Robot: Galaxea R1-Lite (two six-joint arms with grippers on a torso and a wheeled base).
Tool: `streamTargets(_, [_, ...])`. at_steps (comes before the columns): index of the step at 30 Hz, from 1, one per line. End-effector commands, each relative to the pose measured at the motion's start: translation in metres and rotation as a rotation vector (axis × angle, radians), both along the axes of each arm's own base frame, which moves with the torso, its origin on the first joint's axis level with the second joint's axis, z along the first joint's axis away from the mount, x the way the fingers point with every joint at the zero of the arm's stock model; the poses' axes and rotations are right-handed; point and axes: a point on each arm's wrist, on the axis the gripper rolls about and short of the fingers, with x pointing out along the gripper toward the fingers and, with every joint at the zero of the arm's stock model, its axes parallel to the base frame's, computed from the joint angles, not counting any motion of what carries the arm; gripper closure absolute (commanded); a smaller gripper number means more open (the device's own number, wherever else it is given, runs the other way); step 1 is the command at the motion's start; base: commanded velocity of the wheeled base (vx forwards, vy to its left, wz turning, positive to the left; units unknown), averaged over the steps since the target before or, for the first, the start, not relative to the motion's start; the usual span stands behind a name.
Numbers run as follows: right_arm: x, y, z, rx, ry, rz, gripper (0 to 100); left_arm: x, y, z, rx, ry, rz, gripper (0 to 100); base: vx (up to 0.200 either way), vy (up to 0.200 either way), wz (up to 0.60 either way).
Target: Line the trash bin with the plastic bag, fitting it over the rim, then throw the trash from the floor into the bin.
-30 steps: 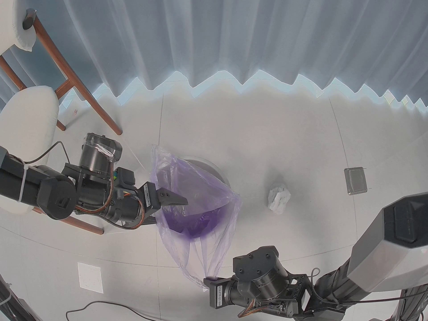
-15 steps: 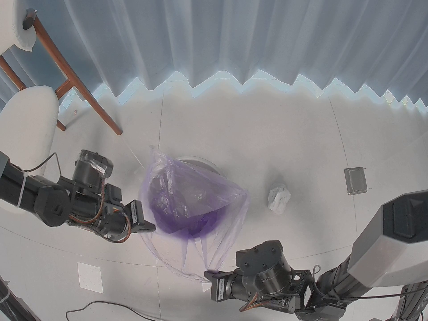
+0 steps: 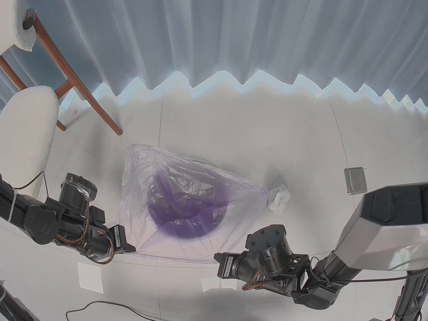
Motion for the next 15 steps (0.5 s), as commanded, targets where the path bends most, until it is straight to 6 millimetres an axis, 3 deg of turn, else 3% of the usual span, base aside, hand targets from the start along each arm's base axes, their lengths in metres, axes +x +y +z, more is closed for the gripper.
streamTargets(1, [0.004, 0.002, -0.027, -0.036, 0.029, -0.006, 100, 0.005, 0.0, -0.022, 0.065, 0.064, 0.002, 100, 0.0, 0.0, 0.0])
streamTargets(8, [0.012, 0.007, -0.062, -0.074, 0.061, -0.018, 100, 0.018, -0.001, -0.045, 0.117, 0.09, 0.009, 100, 0.0, 0.0, 0.0])
streamTargets(15, [0.037, 0.007, -0.07, -0.052, 0.043, -0.067, 100, 0.033, -0.004, -0.073, 0.184, 0.074, 0.043, 100, 0.0, 0.0, 0.0])
